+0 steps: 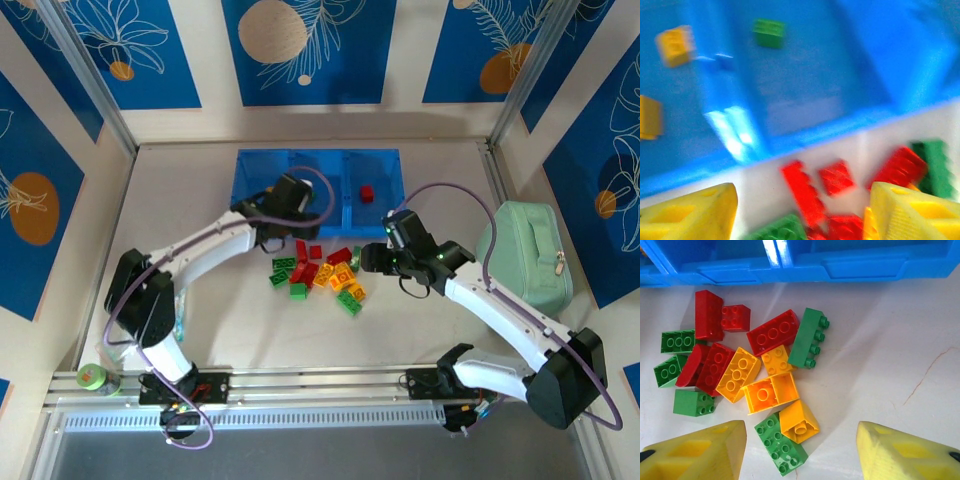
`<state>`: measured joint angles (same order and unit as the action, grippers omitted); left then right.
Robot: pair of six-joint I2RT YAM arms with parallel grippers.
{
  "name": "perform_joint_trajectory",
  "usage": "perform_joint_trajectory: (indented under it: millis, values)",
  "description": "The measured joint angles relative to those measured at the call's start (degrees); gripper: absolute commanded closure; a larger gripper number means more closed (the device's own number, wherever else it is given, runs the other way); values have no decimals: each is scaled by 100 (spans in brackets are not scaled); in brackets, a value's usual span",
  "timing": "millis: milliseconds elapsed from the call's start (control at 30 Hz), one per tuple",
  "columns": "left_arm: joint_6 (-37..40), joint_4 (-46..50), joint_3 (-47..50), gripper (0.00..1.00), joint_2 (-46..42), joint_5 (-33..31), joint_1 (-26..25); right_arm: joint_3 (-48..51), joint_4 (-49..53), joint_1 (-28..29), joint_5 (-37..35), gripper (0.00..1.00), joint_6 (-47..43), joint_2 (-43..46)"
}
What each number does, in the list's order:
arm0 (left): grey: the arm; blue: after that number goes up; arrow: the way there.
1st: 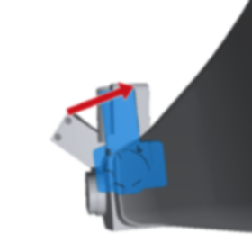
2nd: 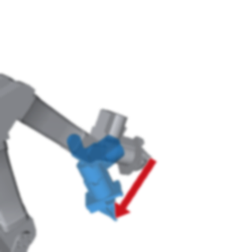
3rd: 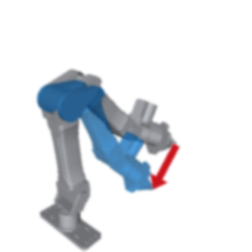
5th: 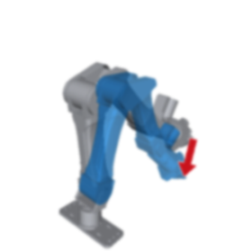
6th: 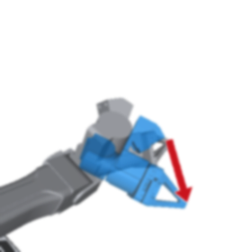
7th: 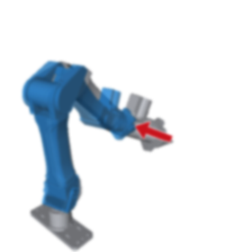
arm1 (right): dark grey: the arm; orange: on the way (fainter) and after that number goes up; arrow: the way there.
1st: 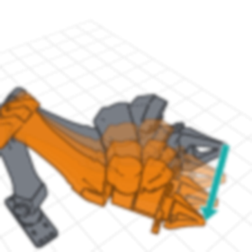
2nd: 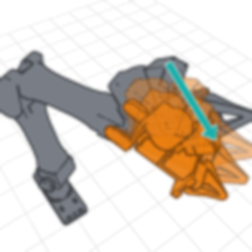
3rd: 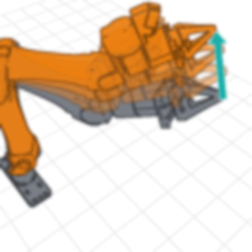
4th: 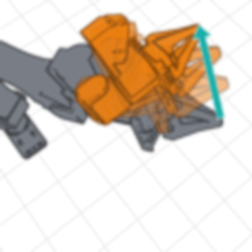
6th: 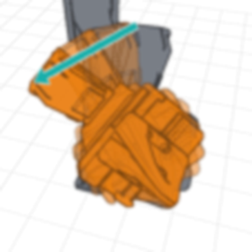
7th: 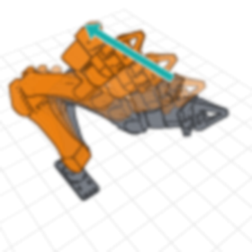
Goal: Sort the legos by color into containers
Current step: Place the lego in the container, then pick up the lego from the center of the table.
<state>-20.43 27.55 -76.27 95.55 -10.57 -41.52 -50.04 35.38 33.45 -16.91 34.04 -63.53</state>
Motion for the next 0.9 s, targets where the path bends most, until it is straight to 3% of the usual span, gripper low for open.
perform_joint_trajectory:
  millis: [200,333,567,900]
  values:
    - [140,-332,302,32,-199,236,-914,94,-2,-177,2,39,94,155]
    - [249,-501,317,31,-17,525,-1222,166,4,-378,35,35,116,348]
    - [323,-708,369,31,682,866,-1403,374,15,-702,153,35,118,750]
    - [472,-702,367,32,1117,861,-1464,527,-2,-1088,387,35,116,938]
